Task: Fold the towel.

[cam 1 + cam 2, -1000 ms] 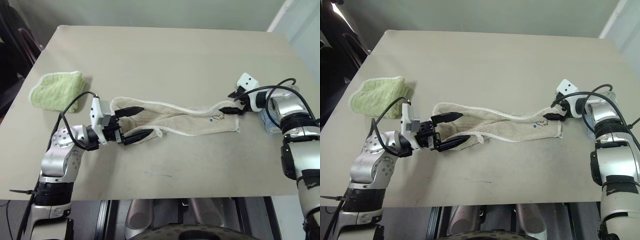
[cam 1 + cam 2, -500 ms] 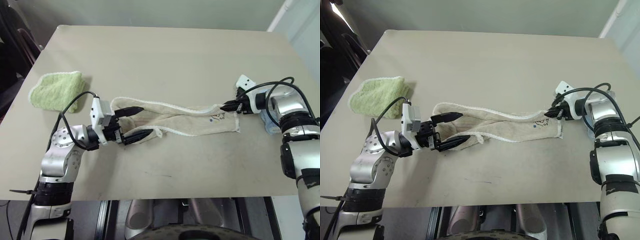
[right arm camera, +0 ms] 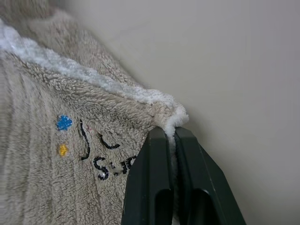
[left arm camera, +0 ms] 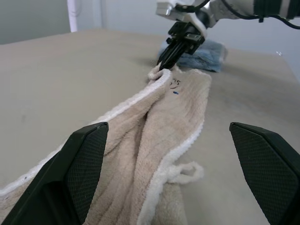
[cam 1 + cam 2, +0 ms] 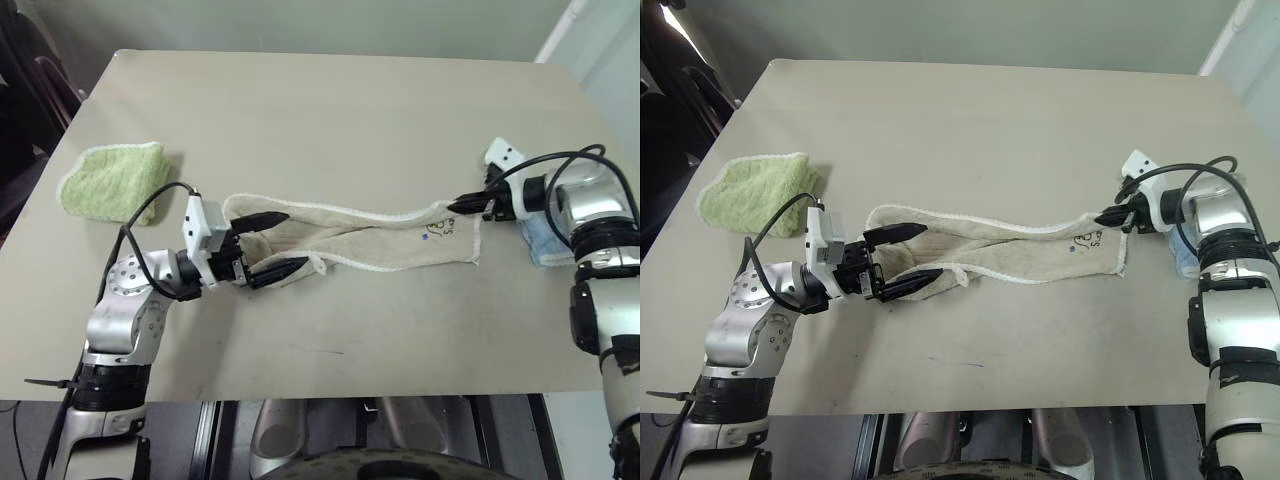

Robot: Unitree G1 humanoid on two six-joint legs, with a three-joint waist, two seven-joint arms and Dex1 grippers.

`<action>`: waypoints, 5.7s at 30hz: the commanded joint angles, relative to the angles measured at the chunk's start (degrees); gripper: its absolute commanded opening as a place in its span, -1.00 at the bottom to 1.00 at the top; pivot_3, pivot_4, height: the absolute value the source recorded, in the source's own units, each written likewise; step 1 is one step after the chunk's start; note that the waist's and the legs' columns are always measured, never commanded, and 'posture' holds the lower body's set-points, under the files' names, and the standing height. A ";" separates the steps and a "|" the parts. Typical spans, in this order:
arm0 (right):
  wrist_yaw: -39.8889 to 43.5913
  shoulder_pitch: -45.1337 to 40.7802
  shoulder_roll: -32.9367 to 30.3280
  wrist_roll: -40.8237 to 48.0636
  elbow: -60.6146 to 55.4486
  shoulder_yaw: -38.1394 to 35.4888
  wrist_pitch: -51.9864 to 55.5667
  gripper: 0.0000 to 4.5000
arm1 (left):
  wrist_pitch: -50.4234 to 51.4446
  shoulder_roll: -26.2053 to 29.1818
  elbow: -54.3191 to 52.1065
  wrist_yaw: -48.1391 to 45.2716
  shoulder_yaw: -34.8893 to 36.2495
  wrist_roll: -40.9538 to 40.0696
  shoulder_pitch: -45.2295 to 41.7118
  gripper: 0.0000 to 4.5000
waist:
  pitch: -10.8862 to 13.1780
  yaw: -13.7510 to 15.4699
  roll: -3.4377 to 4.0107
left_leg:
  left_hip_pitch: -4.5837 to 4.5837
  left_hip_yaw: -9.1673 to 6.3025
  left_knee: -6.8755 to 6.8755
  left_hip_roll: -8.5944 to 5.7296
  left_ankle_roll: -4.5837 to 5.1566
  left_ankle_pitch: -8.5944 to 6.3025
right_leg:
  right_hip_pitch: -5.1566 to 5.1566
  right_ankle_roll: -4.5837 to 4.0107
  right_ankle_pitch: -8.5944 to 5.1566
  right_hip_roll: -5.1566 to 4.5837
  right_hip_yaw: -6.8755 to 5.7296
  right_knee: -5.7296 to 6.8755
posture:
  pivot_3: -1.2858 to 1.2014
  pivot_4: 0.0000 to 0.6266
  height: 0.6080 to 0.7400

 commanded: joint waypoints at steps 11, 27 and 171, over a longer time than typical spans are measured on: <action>-2.60 10.26 -4.86 14.46 -38.24 -11.05 17.54 -0.97 | -4.25 -0.30 12.24 6.65 6.01 1.75 -11.94 1.00 | 0.00 0.22 0.00 | 0.03 0.02 0.01 0.02 -0.14 0.10 | 0.04 0.01 0.00 0.02 -0.02 0.01 | 0.03 -0.52 0.36; -9.18 35.35 -6.76 17.80 -58.08 -10.20 21.48 -0.97 | -9.26 -0.13 17.95 3.51 1.98 7.49 -14.91 1.00 | 0.00 0.37 -0.01 | -0.01 0.08 0.04 0.00 -0.14 0.11 | 0.08 0.21 -0.06 0.03 -0.01 -0.01 | 0.03 -0.52 0.36; -6.05 14.45 -19.80 39.59 -76.03 -18.90 22.97 -0.99 | -27.73 -1.34 80.71 -2.04 3.52 25.87 -42.43 1.00 | -0.04 0.60 -0.02 | -1.17 0.05 0.62 -0.15 0.01 0.38 | -0.82 1.18 0.18 0.03 -0.02 0.11 | 0.03 -0.52 0.36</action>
